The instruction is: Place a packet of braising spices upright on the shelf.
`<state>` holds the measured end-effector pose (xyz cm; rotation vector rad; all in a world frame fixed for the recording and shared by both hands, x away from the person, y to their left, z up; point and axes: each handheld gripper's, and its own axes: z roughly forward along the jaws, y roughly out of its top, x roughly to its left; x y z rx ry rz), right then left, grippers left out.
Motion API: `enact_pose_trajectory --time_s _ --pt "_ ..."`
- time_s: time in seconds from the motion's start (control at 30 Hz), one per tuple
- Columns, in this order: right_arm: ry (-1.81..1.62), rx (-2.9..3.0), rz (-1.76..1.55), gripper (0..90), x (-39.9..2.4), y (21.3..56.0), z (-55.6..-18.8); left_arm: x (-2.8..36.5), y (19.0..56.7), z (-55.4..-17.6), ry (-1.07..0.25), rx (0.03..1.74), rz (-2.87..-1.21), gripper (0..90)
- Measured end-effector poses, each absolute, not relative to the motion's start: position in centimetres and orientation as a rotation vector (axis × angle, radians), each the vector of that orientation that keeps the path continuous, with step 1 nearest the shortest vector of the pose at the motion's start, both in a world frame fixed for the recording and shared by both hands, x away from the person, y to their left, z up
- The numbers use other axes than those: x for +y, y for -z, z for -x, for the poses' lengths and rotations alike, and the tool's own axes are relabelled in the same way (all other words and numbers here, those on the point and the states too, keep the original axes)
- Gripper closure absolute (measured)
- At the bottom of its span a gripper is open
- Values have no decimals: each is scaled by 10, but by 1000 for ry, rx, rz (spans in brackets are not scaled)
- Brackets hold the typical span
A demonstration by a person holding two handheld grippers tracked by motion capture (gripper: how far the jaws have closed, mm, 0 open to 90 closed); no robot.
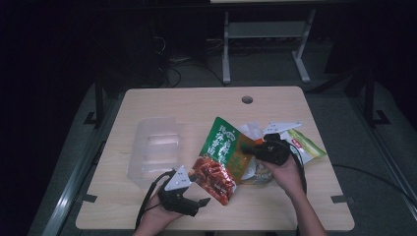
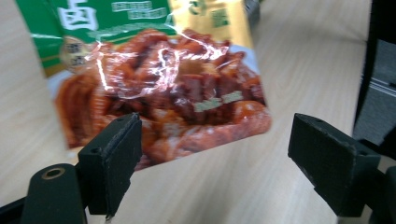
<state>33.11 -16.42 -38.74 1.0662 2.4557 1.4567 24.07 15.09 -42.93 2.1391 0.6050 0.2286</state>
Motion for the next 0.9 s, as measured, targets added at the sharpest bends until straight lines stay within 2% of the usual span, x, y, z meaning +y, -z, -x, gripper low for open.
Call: enact_pose_trajectory --time_s 0.37,0.63,0.73,0.83,0.9 --pt "-1430 2472 -809 896 -168 350 -307 135 415 -268 -303 655 -2080 166" --pt "-1438 2486 -750 896 -177 344 -301 121 420 -290 -306 738 -2081 160" --pt "-1470 2503 -720 895 -184 345 -300 114 423 -300 -253 761 -2088 170" --pt "-1474 2505 -716 895 -186 345 -300 114 424 -309 -161 757 -2088 292" --pt "-1478 2500 -717 895 -186 346 -301 114 425 -311 -130 741 -2086 442"
